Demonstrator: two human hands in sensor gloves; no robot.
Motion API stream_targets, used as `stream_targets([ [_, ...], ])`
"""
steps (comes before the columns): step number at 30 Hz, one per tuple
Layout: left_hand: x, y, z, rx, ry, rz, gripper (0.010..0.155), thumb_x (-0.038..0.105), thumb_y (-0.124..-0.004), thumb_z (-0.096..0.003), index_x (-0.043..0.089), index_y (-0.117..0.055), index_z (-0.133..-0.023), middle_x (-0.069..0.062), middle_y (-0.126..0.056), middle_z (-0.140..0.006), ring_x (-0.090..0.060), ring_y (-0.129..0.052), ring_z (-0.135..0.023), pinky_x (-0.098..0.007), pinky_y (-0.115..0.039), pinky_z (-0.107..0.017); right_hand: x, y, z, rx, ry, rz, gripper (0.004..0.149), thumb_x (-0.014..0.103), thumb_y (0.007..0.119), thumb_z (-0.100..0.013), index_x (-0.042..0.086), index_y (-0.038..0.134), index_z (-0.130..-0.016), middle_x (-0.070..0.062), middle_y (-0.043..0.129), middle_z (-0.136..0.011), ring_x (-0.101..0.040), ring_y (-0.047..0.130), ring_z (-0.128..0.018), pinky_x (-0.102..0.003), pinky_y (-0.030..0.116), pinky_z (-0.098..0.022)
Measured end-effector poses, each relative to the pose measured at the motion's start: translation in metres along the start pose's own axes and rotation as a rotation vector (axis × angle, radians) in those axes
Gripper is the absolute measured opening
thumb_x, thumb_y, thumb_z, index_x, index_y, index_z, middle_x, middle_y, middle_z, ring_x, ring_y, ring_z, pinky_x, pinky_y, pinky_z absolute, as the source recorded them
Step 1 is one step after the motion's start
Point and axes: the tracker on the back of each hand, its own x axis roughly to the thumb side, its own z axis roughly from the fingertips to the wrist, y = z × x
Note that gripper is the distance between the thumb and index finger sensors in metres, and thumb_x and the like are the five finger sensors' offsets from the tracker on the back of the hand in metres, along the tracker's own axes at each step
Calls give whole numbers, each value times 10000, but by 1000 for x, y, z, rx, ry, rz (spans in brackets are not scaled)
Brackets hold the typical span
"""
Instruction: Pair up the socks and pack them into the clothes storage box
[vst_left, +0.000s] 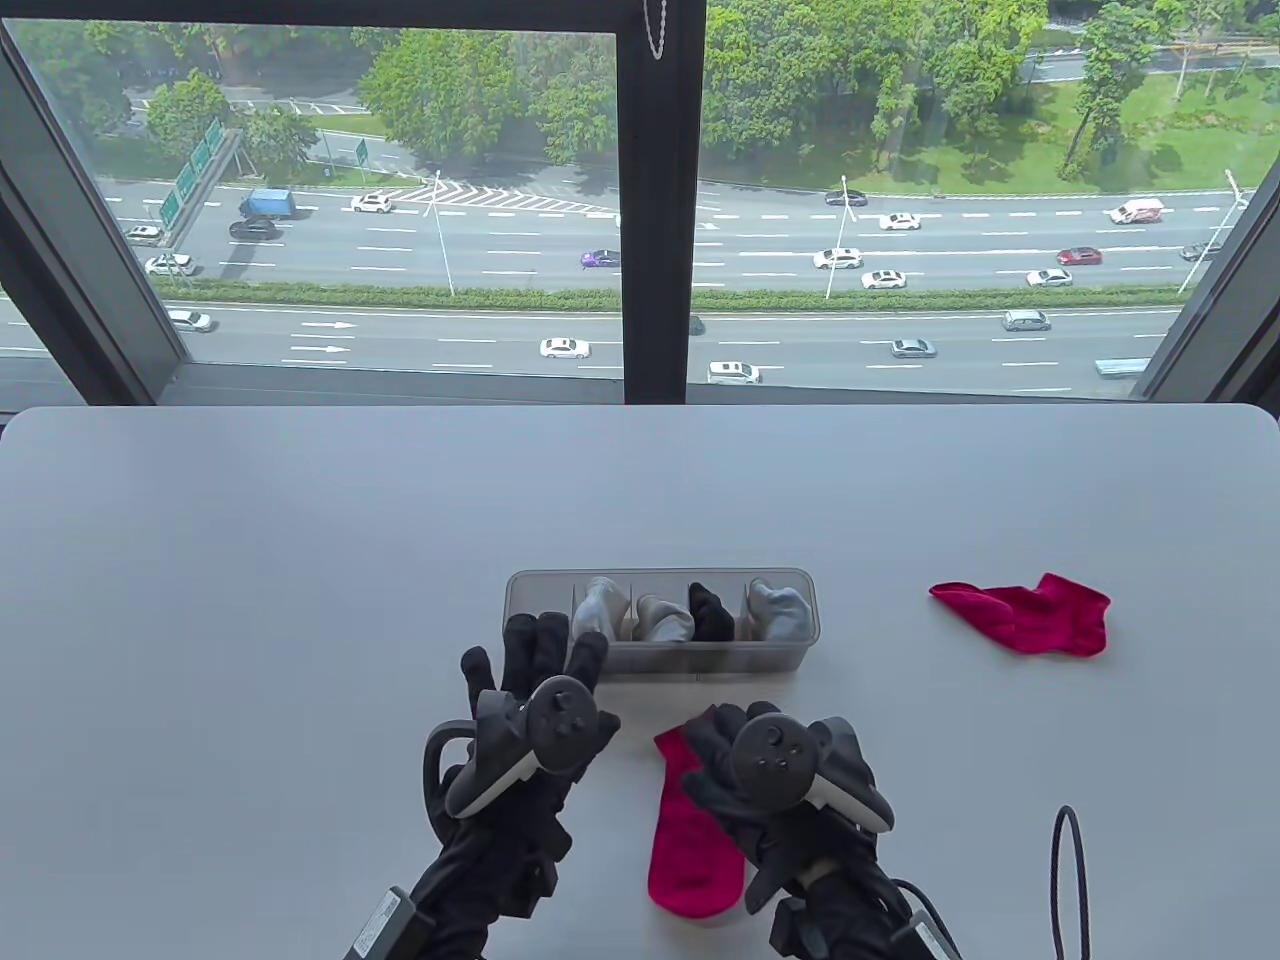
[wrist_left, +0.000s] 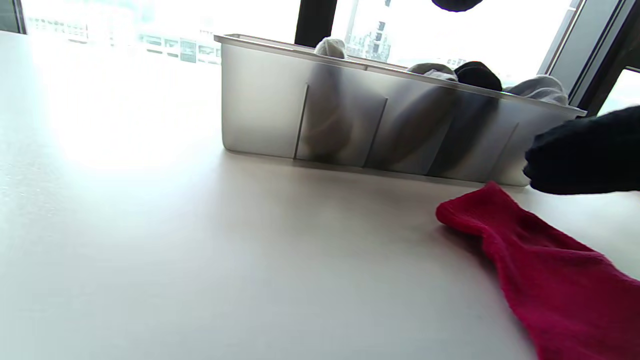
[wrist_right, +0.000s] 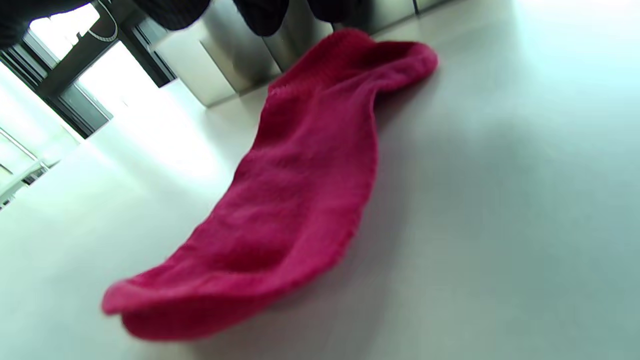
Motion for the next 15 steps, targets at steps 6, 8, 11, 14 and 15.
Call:
stream_targets([
  [6,-49,-17,-6,-98,165,9,707,490,-513,-582,376,-24,-1081,58,174,-1124,-236,227,-1061,-607,99,-734,-18,-2,-9,6,62,-107,658,435,513,-616,148,263,-1153,-223,77,-1192,-475,-3,-1018,-715,142,-694],
  [8,-55,-19,-6,-101,183,31,709,493,-509,-582,377,-14,-1077,59,180,-1121,-236,231,-1059,-607,100,-733,-29,-24,3,-132,97,-118,654,435,521,-621,126,306,-1156,-255,124,-1195,-496,43,-1021,-719,193,-699],
  [11,-58,-21,-7,-108,188,43,708,492,-509,-582,375,-17,-1078,57,177,-1122,-238,227,-1059,-605,96,-734,-57,-56,21,-385,244,-91,627,399,537,-628,103,359,-1150,-276,183,-1193,-517,93,-1026,-714,247,-715],
  [14,-62,-26,-6,-107,203,35,710,489,-511,-583,365,-22,-1082,52,164,-1128,-242,213,-1066,-610,91,-731,-91,-85,30,-499,441,-97,626,414,544,-625,160,337,-1158,-234,130,-1211,-484,58,-1052,-695,238,-751],
  [15,-63,-27,-7,-120,210,33,709,490,-511,-583,368,-22,-1081,54,168,-1125,-240,217,-1064,-608,93,-731,-104,-95,32,-486,526,-106,633,432,542,-623,197,308,-1162,-206,102,-1220,-465,38,-1066,-687,231,-767],
])
